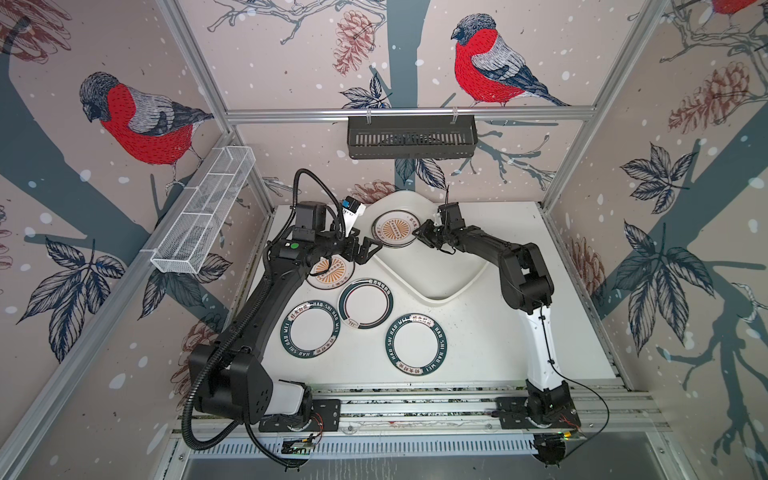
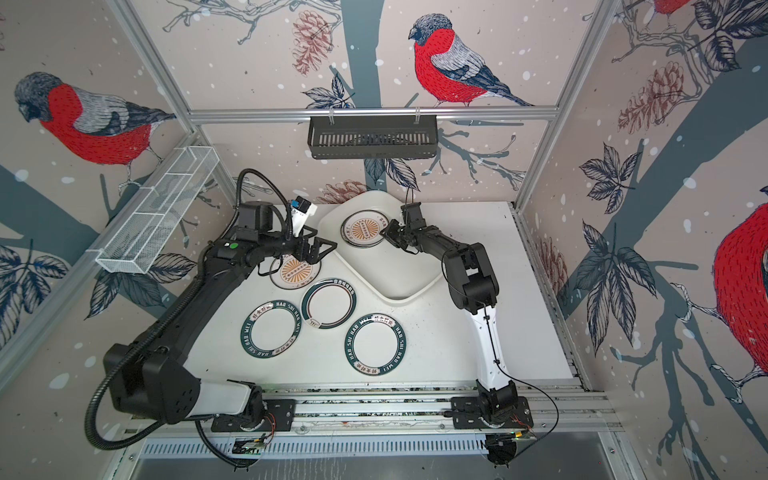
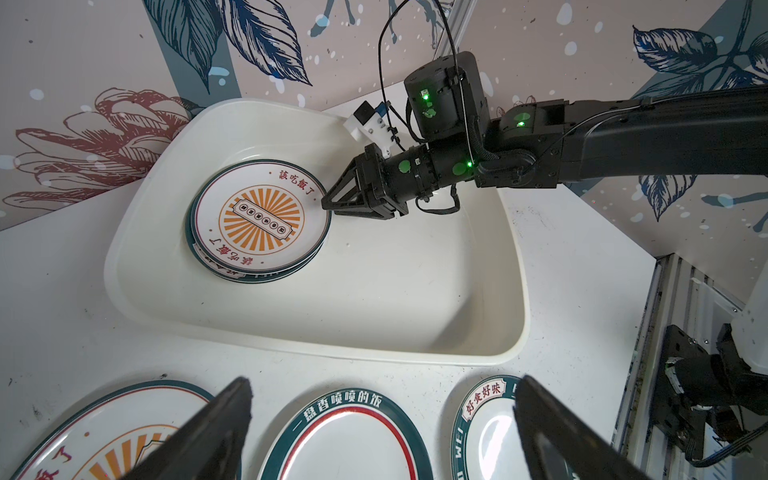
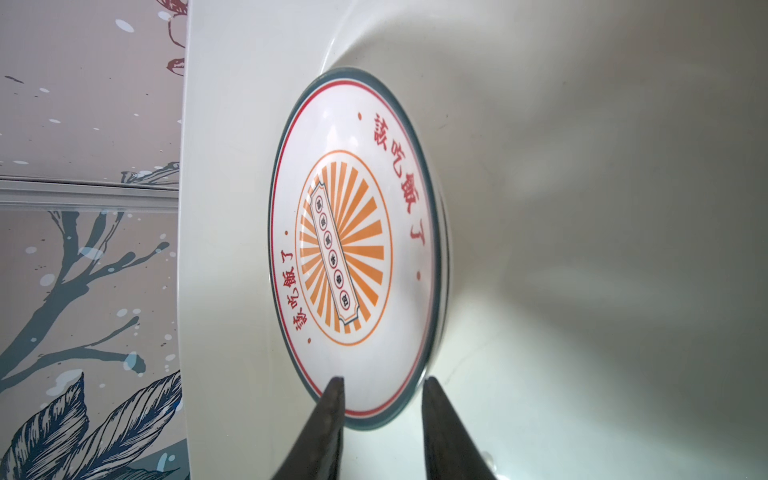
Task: Place the plates into the plastic bin on the countertop
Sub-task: 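Open the right gripper and move it back toward the green-rim HAO SHI HAO WEI plate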
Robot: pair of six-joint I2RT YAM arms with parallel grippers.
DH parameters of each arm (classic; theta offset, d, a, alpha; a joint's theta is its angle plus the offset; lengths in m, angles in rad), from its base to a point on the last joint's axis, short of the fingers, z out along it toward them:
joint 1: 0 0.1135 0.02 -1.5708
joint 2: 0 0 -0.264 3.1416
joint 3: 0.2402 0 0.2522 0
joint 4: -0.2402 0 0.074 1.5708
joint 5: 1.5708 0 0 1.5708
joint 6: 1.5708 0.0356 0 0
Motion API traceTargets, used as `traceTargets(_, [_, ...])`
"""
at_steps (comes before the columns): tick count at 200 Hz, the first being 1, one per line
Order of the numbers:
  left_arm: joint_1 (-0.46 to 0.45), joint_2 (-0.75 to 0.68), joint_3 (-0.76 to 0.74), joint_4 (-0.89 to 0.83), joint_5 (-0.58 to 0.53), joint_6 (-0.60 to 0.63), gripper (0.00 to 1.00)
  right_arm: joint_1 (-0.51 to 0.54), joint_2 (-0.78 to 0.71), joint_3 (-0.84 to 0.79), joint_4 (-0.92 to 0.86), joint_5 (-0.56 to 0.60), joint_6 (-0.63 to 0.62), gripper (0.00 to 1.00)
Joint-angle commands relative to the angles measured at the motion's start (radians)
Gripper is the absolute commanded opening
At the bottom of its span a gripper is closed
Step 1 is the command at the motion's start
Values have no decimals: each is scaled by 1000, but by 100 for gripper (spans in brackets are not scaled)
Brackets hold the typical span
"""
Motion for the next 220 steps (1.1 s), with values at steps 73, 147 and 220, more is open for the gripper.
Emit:
traceTargets(73, [-4, 6, 0, 25, 12, 0, 98, 1, 44, 57, 4, -5, -6, 28])
traceTargets(147, [-4, 5, 6, 19, 7, 5, 98, 0, 25, 49, 25, -9, -1, 28])
traceTargets(220, [-5, 6, 4, -9, -20, 31, 98, 5, -402, -271, 8, 127, -187, 34])
